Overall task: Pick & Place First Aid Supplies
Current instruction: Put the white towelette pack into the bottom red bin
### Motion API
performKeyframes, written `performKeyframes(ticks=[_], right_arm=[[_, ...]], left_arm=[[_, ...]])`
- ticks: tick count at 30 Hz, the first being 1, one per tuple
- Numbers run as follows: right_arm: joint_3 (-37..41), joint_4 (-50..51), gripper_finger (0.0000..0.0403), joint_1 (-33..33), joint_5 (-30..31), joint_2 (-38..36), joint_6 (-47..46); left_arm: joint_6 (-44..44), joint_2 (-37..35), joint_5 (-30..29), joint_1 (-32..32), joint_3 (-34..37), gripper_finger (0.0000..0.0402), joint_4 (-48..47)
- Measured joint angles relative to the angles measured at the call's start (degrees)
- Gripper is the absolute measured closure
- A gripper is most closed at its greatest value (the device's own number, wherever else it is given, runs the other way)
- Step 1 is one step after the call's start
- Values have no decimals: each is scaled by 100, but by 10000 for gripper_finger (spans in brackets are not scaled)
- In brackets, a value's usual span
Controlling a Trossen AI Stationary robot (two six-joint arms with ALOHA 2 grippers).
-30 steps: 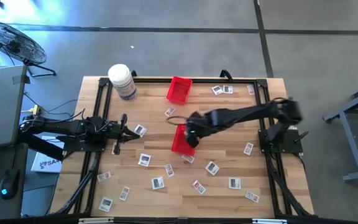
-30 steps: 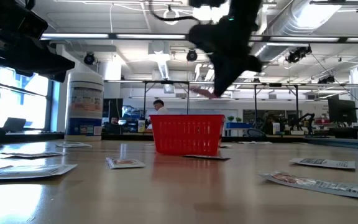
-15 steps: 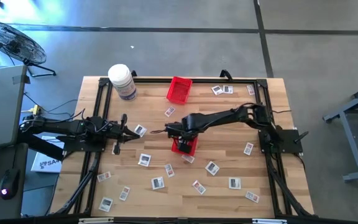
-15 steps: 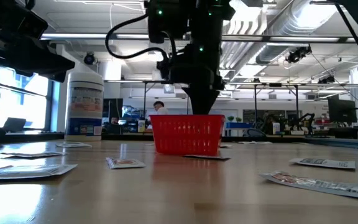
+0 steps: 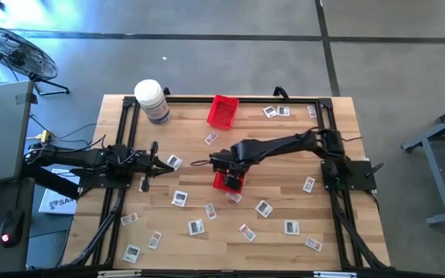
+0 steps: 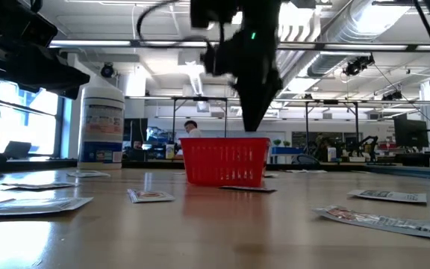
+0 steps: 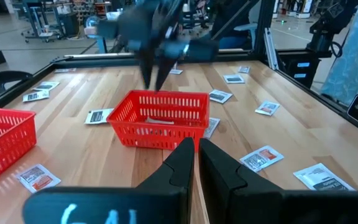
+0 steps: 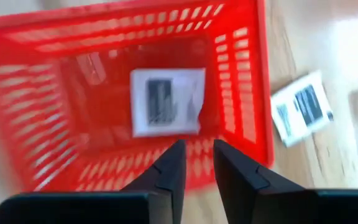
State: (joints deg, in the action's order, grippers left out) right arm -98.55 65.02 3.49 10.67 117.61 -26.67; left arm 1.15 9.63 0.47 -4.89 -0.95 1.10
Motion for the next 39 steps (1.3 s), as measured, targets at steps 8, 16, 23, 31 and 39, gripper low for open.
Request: performKeyframes(ticks=[8, 16, 23, 31, 39], right_arm=[[-11, 1092, 328, 837, -177, -817, -1835], [7, 1400, 328, 1787, -251, -774, -3434], [9, 1296, 328, 2415, -767, -632, -4510], [7, 1053, 329, 2654, -1254, -250, -4513], [9, 777, 329, 2575, -1246, 161, -3663]], left_arm=[[0, 0, -2, -2, 0, 380, -4], [0, 0, 0, -1, 0, 380, -9], [0, 0, -1, 0, 0, 380, -23], [-1, -1, 2, -2, 0, 380, -142], [0, -2, 2, -2, 0, 380, -140]])
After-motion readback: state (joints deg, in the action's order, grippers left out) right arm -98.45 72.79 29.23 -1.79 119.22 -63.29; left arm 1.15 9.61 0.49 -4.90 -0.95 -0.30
